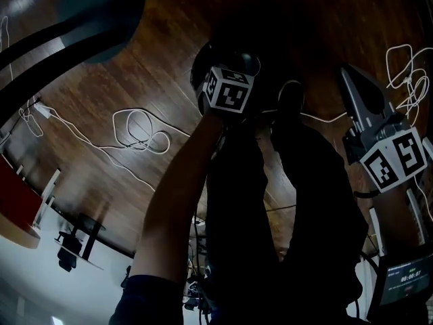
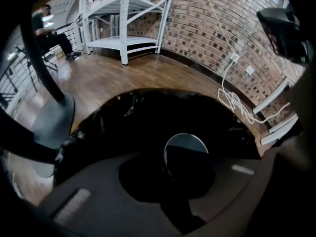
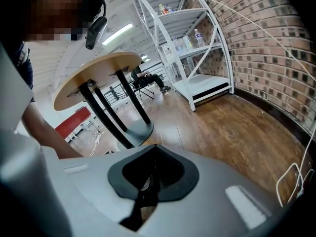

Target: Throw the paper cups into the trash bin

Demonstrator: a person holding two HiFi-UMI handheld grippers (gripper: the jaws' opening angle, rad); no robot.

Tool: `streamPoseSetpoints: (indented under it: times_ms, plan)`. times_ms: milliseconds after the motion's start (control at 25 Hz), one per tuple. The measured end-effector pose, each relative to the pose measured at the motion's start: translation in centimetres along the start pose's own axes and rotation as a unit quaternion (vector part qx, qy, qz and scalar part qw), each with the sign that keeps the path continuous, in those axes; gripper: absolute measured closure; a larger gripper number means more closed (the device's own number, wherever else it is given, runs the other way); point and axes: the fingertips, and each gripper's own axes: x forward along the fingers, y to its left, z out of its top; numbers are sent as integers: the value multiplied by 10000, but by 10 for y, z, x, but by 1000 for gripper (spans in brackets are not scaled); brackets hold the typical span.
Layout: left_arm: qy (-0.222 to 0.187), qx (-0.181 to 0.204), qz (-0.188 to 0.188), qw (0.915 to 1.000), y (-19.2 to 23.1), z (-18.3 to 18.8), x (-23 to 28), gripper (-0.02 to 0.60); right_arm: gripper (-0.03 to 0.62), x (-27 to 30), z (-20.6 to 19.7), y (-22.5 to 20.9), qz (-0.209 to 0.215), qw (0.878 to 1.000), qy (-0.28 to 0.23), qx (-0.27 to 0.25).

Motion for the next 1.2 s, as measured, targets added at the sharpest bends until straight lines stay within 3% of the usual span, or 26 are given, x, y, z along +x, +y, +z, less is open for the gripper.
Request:
streamPoseSetpoints:
  times_ms: [120,200,320,440,600,680,760,920,1080,1200]
  plan:
    - [139,527,-98,9985,-9,-4,18,550,585,0,5,-5,-63,10000,-29,-8]
    - [204,664,-72,9976,-7,-7,34,551,585,3,7,-9,-49,9999,-105,-8]
    - [193,611,-56,9979,-3,-8,56,551,585,10,5,-14,88,9996,-262,-32]
    - [145,642,-201,9976,-8,-14,72,552,585,7,-2,-24,-129,9997,-207,19]
    - [311,608,-316,9972,-5,-30,86,542,585,11,5,-29,-67,9990,-427,75]
    - [445,438,-407,9972,-8,-35,86,452,585,10,5,-30,-230,9991,-353,52]
    - [423,317,-480,9974,-13,-31,78,420,585,6,7,-26,-317,9991,-272,7]
    - [-266,81,-441,9986,-14,2,40,376,585,-6,17,-2,-245,9993,-267,80]
    - [-986,18,-566,9935,-21,37,-9,499,585,-13,17,27,-66,9998,-181,65]
    - [-747,170,-360,9964,-21,28,-24,505,585,-16,17,40,79,9999,-107,45]
